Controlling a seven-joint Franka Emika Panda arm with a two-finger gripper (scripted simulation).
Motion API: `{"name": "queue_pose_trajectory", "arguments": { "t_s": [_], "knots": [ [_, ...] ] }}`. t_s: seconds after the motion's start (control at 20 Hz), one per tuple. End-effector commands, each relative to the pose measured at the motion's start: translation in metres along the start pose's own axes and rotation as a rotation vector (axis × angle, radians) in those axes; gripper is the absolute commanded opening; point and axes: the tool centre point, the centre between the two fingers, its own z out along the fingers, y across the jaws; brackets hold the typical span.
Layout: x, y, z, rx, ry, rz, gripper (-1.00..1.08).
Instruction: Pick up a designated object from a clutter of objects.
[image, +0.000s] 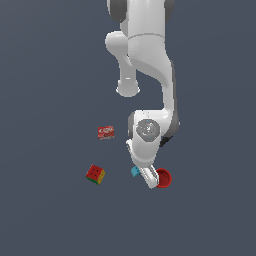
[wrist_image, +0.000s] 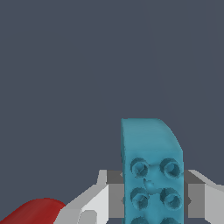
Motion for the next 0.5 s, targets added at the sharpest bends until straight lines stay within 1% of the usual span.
{"name": "queue_pose_trajectory", "arguments": {
  "t_s": [0.0,0.1,0.15,0.45],
  "knots": [
    [-0.008,0.005,0.01,-0.018,-0.009,-0.008,-1.0],
    [-0.008,0.005,0.01,-0.018,-0.009,-0.008,-1.0],
    [0.0,0.0,0.0,0.0,0.0,0.0,-1.0],
    [0.002,0.005,-0.007,0.0,0.0,0.0,-1.0]
  ]
}}
